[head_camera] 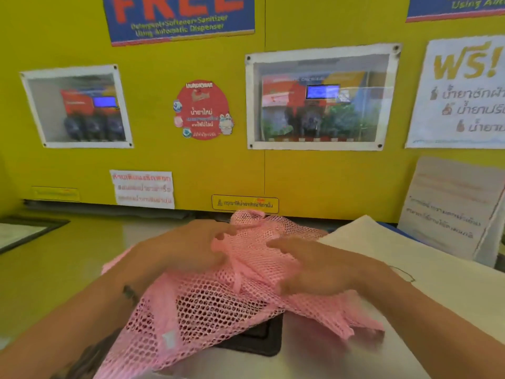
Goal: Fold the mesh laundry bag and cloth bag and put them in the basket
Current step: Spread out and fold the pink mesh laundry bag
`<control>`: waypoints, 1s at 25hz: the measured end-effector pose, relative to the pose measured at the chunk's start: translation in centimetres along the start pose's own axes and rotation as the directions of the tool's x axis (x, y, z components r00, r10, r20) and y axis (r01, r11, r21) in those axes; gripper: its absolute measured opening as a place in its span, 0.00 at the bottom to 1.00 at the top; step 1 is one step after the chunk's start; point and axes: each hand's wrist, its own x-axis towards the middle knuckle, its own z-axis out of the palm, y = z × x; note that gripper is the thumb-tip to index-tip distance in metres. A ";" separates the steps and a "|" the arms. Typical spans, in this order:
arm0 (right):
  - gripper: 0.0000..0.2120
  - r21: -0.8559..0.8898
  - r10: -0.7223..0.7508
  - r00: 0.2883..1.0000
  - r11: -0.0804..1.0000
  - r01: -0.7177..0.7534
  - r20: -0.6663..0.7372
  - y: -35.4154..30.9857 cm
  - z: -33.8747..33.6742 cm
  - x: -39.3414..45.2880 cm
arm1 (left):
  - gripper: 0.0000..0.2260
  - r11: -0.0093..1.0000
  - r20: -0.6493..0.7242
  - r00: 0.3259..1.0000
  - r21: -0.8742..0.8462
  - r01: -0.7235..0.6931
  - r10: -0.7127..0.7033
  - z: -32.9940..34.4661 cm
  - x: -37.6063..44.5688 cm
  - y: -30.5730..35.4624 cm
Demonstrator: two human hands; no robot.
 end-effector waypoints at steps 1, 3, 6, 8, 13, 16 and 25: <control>0.38 -0.019 0.003 1.000 1.000 -0.003 0.028 -0.5 0.8 1.3 | 0.30 1.000 0.054 0.999 0.001 -0.001 0.001 -0.3 -0.3 -1.0; 0.29 -0.081 0.036 0.999 0.996 -0.036 -0.008 -0.9 1.9 3.6 | 0.33 1.000 0.139 0.990 -0.020 -0.022 0.025 -0.4 -0.8 -3.2; 0.11 -0.184 0.084 0.953 0.973 -0.142 -0.290 -0.3 1.1 5.9 | 0.37 0.998 0.103 0.994 0.031 -0.045 0.042 -0.8 -1.0 -6.8; 0.06 -0.270 0.158 0.890 0.917 -0.293 -0.428 -0.3 0.2 6.6 | 0.37 0.997 0.061 0.998 0.069 -0.034 0.030 -1.4 -0.9 -9.3; 0.08 -0.303 0.308 0.773 0.791 -0.532 -0.555 -2.1 0.8 8.0 | 0.20 0.997 -0.173 0.982 0.053 -0.063 0.071 -2.8 -0.1 -12.7; 0.05 -0.320 0.400 0.693 0.674 -0.666 -0.599 -2.4 0.7 8.2 | 0.15 0.996 -0.451 0.888 0.036 -0.085 0.092 -4.4 1.5 -15.1; 0.36 -0.144 0.163 0.928 0.965 -0.221 -0.335 -6.6 1.2 11.4 | 0.19 0.980 -0.231 0.953 0.003 -0.198 0.194 -2.5 1.0 -13.2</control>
